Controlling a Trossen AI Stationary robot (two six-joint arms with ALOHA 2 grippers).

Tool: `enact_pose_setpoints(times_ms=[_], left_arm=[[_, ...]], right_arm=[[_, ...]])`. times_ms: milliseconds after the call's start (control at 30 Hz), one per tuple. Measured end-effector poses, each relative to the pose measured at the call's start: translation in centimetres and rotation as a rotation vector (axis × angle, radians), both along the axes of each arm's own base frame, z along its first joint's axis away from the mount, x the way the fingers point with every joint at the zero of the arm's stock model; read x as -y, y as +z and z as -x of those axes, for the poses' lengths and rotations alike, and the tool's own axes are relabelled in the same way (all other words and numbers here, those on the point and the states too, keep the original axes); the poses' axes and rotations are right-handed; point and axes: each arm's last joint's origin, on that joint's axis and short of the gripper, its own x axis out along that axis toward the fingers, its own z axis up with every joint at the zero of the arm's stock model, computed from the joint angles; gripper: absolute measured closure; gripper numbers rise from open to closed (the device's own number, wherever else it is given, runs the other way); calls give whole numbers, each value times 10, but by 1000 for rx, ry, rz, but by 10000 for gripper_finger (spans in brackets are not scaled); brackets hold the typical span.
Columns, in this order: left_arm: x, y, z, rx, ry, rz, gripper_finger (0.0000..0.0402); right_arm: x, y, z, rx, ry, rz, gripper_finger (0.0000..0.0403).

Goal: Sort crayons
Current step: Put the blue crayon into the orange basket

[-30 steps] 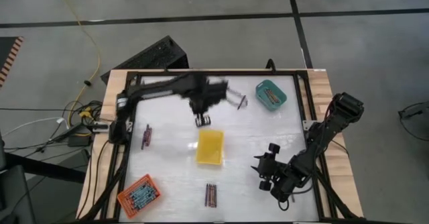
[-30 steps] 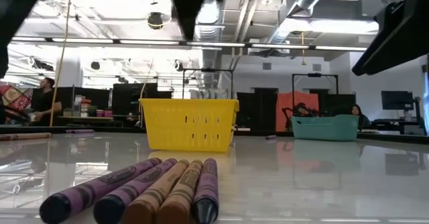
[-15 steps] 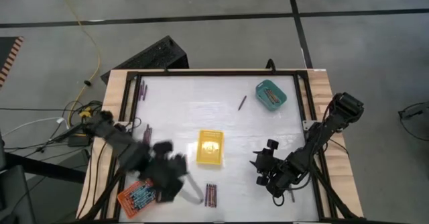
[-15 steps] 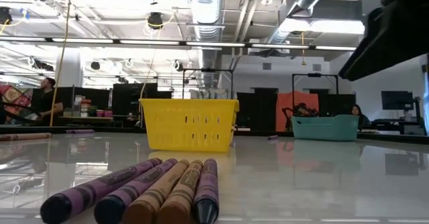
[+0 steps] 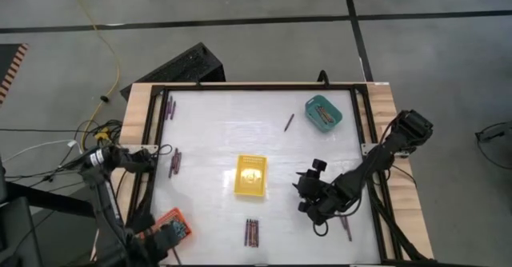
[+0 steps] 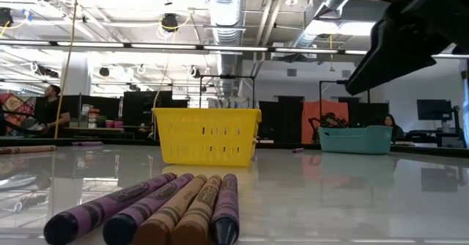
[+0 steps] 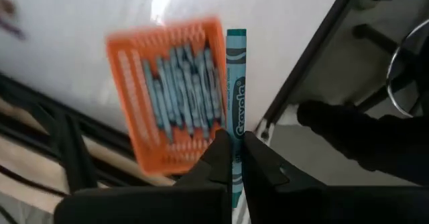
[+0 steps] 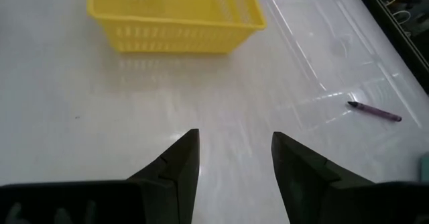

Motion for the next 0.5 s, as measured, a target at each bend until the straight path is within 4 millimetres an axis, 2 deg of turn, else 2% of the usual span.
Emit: enact_pose_setpoints(times_ms=[267, 500], left_arm=[[21, -60, 26, -73, 81, 55, 401], [20, -84, 35, -85, 120, 34, 401]], right_arm=[[0, 0, -3, 3, 4, -35, 223], [-2, 2, -8, 9, 47, -59, 223]])
